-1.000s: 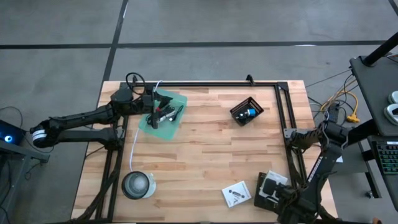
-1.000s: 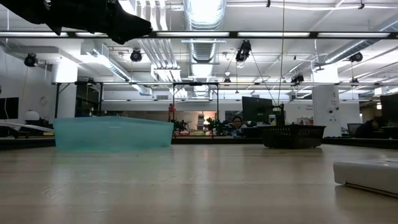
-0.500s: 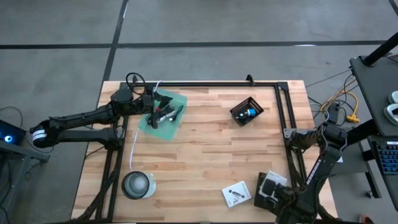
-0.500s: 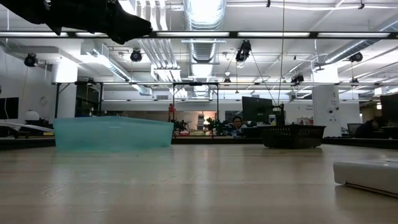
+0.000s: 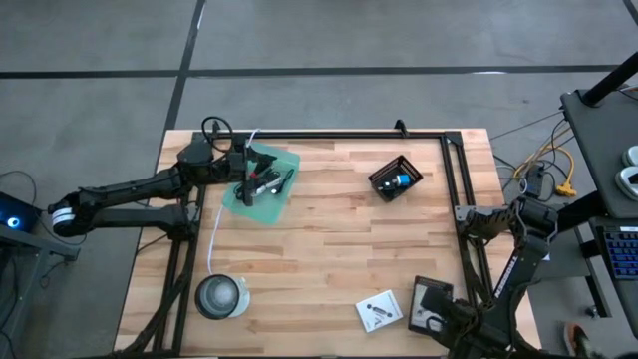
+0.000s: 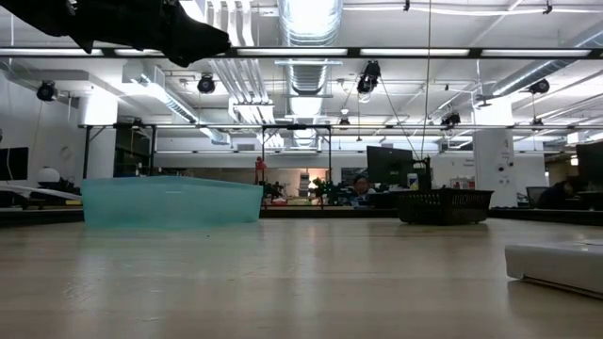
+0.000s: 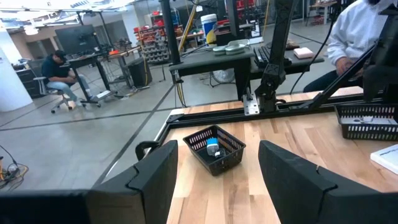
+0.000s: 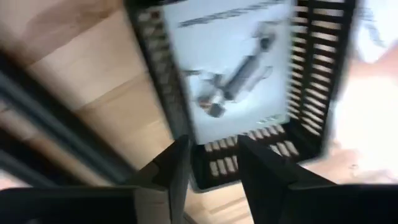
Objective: Pick and place items into bin
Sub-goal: Put the white card reader box into the bottom black bin
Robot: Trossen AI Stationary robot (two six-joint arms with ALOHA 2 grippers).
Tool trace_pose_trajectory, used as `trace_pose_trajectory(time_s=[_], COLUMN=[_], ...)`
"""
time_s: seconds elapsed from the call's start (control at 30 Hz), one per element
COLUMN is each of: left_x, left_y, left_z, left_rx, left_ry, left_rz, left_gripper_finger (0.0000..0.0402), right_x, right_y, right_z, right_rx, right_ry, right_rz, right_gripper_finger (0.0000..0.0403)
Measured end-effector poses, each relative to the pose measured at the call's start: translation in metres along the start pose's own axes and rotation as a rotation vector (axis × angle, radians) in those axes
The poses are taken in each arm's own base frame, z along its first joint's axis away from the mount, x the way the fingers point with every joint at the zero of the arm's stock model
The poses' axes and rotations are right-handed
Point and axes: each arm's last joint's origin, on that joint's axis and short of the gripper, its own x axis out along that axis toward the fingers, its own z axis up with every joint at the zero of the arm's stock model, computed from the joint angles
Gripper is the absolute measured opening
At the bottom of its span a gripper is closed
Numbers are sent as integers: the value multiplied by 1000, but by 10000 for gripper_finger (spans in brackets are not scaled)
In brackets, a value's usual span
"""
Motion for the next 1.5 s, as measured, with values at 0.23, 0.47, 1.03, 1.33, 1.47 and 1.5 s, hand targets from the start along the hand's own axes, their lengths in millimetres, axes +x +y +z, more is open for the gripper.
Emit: trace_pose_trajectory(time_s=[0.23, 0.47, 1.03, 1.33, 1.47, 1.5], left_x=[0, 0, 0, 0, 0, 0], left_y=[0, 0, 0, 0, 0, 0], left_z=[0, 0, 0, 0, -1, 0], left_rx=[-6, -54, -55, -54, -54, -54], left_ry=[0, -1, 0, 3, 5, 5], left_rz=[-1, -1, -2, -2, -3, -3], left_gripper_finger=[208, 208, 208, 208, 208, 208], right_x=[-8, -23, -32, -7, 8, 12], right_y=[-13, -32, -109, -111, -110, -110], right_z=[-2, 2, 31, 61, 76, 80], right_rx=[247, 570, 880, 843, 811, 804], right_ry=[-114, -377, -703, -725, -694, -684], right_rz=[-414, -569, -363, -274, -215, -202], right_gripper_finger=[130, 114, 132, 206, 216, 216])
